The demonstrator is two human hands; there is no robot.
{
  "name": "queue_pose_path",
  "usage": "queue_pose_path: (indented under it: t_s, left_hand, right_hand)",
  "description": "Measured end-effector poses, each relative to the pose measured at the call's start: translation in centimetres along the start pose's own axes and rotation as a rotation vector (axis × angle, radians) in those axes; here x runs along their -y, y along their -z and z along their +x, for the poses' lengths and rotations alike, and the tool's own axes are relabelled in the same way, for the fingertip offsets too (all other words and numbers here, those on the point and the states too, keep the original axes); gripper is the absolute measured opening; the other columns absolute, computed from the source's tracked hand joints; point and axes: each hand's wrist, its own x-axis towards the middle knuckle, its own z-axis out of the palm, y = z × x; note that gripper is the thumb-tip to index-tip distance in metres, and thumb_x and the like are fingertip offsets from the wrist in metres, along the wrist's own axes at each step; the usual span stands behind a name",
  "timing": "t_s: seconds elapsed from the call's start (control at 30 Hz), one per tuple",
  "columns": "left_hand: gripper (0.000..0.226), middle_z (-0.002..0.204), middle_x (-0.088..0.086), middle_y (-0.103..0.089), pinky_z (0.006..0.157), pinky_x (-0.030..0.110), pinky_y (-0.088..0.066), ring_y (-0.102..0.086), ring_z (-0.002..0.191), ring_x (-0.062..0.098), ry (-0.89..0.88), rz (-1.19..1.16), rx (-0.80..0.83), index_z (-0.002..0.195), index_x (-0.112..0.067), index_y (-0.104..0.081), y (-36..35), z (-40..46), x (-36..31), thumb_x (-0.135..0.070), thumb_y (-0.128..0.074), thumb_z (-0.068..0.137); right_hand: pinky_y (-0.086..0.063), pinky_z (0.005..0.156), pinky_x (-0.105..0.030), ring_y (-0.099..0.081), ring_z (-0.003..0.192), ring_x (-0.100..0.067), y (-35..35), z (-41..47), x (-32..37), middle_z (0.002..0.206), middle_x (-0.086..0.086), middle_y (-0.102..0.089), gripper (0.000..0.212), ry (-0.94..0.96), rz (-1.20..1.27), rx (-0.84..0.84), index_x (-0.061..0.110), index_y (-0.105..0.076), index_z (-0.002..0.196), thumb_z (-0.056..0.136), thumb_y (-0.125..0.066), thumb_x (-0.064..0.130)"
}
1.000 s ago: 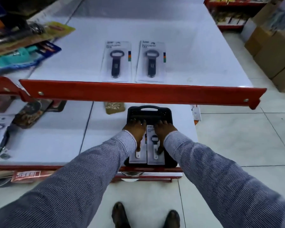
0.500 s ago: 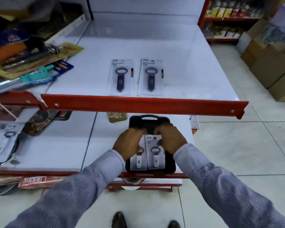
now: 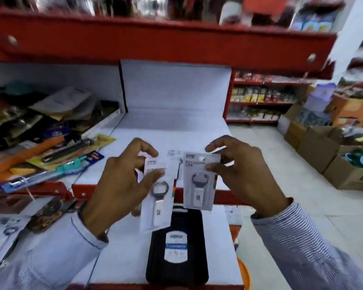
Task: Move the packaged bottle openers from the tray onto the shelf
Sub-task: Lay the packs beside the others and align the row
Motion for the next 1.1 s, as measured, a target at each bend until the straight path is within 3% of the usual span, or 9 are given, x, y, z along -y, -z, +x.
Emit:
queue_pose_path:
  t_s: [0.1, 0.17, 0.23, 0.37, 0.47, 0.63, 0.8, 0.93, 1.1]
  left_hand:
    - [0.021, 0.060, 0.000, -0.067, 0.052, 0.019, -0.043, -0.058, 0.048, 0.017, 0.004, -0.087, -0.091, 0.087, -0.037, -0.053, -0.1, 4.6, -0.5, -0.036, -0.075, 0.083]
    - [0.031, 0.061, -0.002, -0.071, 0.051, 0.023, -0.048, -0.063, 0.049, 0.011, 0.053, -0.193, -0.080, 0.088, -0.038, -0.053, -1.1, 7.6, 0.2, -0.022, -0.078, 0.083]
    - [0.033, 0.069, -0.007, -0.072, 0.049, 0.012, -0.044, -0.063, 0.051, -0.001, 0.102, -0.269, -0.039, 0.087, -0.035, -0.055, -2.9, 10.2, 1.1, -0.013, -0.079, 0.082]
    - [0.023, 0.088, 0.007, -0.071, 0.061, 0.025, -0.049, -0.064, 0.073, 0.019, 0.237, -0.310, 0.035, 0.092, -0.017, -0.061, -6.8, 14.2, 2.7, -0.009, -0.080, 0.081]
    - [0.023, 0.098, 0.011, -0.075, 0.075, 0.028, -0.050, -0.068, 0.085, 0.024, 0.265, -0.149, 0.079, 0.095, -0.008, -0.069, -9.4, 16.0, 3.3, -0.018, -0.082, 0.079]
    - [0.027, 0.111, 0.010, -0.077, 0.082, 0.022, -0.048, -0.071, 0.102, 0.023, 0.323, -0.019, 0.210, 0.101, -0.009, -0.076, -12.7, 17.5, 3.9, -0.021, -0.082, 0.078]
    - [0.056, 0.129, 0.013, -0.064, 0.095, 0.022, -0.046, -0.062, 0.118, 0.025, 0.301, 0.124, 0.312, 0.120, -0.007, -0.065, -14.1, 17.0, 5.0, -0.026, -0.087, 0.073]
    - [0.060, 0.135, 0.010, -0.053, 0.101, 0.028, -0.045, -0.055, 0.123, 0.023, 0.191, 0.293, 0.498, 0.124, -0.017, -0.061, -13.6, 17.2, 5.6, -0.037, -0.086, 0.073]
    - [0.080, 0.147, 0.001, -0.051, 0.107, 0.029, -0.042, -0.053, 0.131, 0.019, 0.069, 0.462, 0.818, 0.135, -0.025, -0.057, -13.0, 17.9, 4.3, -0.051, -0.086, 0.066]
  right_hand:
    - [-0.062, 0.073, -0.033, -0.070, 0.065, -0.013, 2.6, 3.1, -0.4, 0.066, 0.004, -0.074, 0.030, -0.050, 0.089, -0.052, 0.033, -0.062, 0.085, 0.079, -0.079, 0.008]
    - [-0.064, 0.075, -0.044, -0.066, 0.067, -0.015, 3.7, 5.1, -1.7, 0.064, -0.005, -0.073, 0.025, -0.121, 0.289, -0.030, 0.026, -0.066, 0.089, 0.082, -0.075, 0.003]
    - [-0.062, 0.076, -0.043, -0.065, 0.076, -0.023, 4.5, 7.2, -3.5, 0.083, -0.034, -0.069, 0.021, -0.206, 0.437, -0.052, 0.015, -0.069, 0.100, 0.085, -0.071, 0.000]
    - [-0.055, 0.056, -0.026, -0.060, 0.067, -0.017, 4.5, 10.3, -8.0, 0.077, -0.010, -0.062, 0.019, -0.381, 0.531, -0.132, 0.002, -0.069, 0.106, 0.090, -0.062, -0.004]
    - [-0.055, 0.061, -0.029, -0.062, 0.068, -0.020, 3.1, 11.7, -11.4, 0.091, -0.017, -0.067, 0.023, -0.510, 0.549, -0.088, -0.005, -0.066, 0.113, 0.090, -0.062, -0.006]
    - [-0.059, 0.091, -0.049, -0.065, 0.085, -0.027, 0.8, 13.0, -15.8, 0.095, -0.018, -0.070, 0.017, -0.609, 0.345, -0.065, 0.006, -0.074, 0.103, 0.088, -0.067, 0.001]
    - [-0.051, 0.085, -0.017, -0.068, 0.108, -0.021, -0.2, 12.5, -17.0, 0.123, -0.009, -0.072, 0.042, -0.487, -0.099, 0.092, 0.009, -0.071, 0.120, 0.082, -0.077, 0.025]
    - [-0.046, 0.102, -0.026, -0.064, 0.119, -0.022, 0.2, 12.2, -16.5, 0.137, -0.007, -0.063, 0.057, -0.324, -0.259, 0.180, 0.011, -0.063, 0.131, 0.080, -0.079, 0.031]
    - [-0.040, 0.111, -0.028, -0.054, 0.132, -0.018, 0.6, 12.0, -14.9, 0.145, 0.000, -0.057, 0.077, -0.237, -0.477, 0.615, 0.020, -0.055, 0.139, 0.071, -0.085, 0.038]
